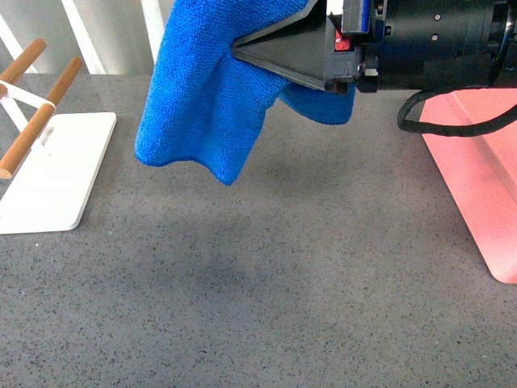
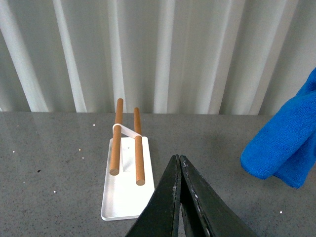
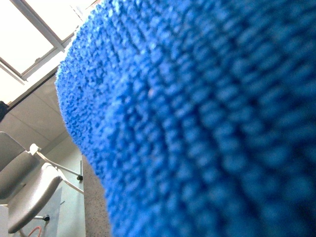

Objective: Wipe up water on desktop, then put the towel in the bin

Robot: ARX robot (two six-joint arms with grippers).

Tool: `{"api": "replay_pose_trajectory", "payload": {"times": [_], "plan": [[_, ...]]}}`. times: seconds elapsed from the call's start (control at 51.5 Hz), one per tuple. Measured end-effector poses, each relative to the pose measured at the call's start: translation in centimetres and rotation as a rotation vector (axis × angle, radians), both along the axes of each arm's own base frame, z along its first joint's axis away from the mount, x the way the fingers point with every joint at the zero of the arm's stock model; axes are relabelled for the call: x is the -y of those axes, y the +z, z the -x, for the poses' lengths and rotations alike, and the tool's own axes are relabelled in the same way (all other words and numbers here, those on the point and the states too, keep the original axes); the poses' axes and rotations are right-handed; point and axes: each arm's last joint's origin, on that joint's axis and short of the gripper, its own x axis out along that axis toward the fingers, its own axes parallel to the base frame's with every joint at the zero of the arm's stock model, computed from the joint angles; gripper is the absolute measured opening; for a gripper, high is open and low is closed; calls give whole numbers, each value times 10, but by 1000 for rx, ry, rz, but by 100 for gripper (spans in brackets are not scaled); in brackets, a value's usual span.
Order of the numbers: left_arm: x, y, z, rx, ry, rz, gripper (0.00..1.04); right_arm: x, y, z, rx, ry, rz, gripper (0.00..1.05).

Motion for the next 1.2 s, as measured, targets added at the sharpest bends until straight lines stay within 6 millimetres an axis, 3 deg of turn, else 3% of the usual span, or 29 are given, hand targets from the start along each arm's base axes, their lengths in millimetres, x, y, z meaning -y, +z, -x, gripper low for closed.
{"api": "replay_pose_trajectory", "payload": {"times": [0.213, 0.272, 0.407, 0.66, 0.776, 0.892, 1.203], "plan": [[0, 0, 0, 3, 0, 0, 4, 2, -4, 0, -41, -9, 15, 5], [0, 0, 0, 3, 0, 0, 9, 3, -6, 1, -63, -18, 31, 5], [0, 0, 1, 3, 0, 0, 36, 7, -20, -4, -146, -78, 192, 5], [0, 0, 1, 3, 0, 0, 86, 15, -72, -12, -248, -62, 727, 5], [0, 0, 1, 3, 0, 0, 99, 17, -92, -11, -262, -22, 874, 5], [0, 0, 1, 3, 0, -1, 98, 17, -108, -22, -234, 3, 994, 5], [0, 0, 1, 3, 0, -1, 98, 11, -111, -81, -162, -67, 1123, 5]]}}
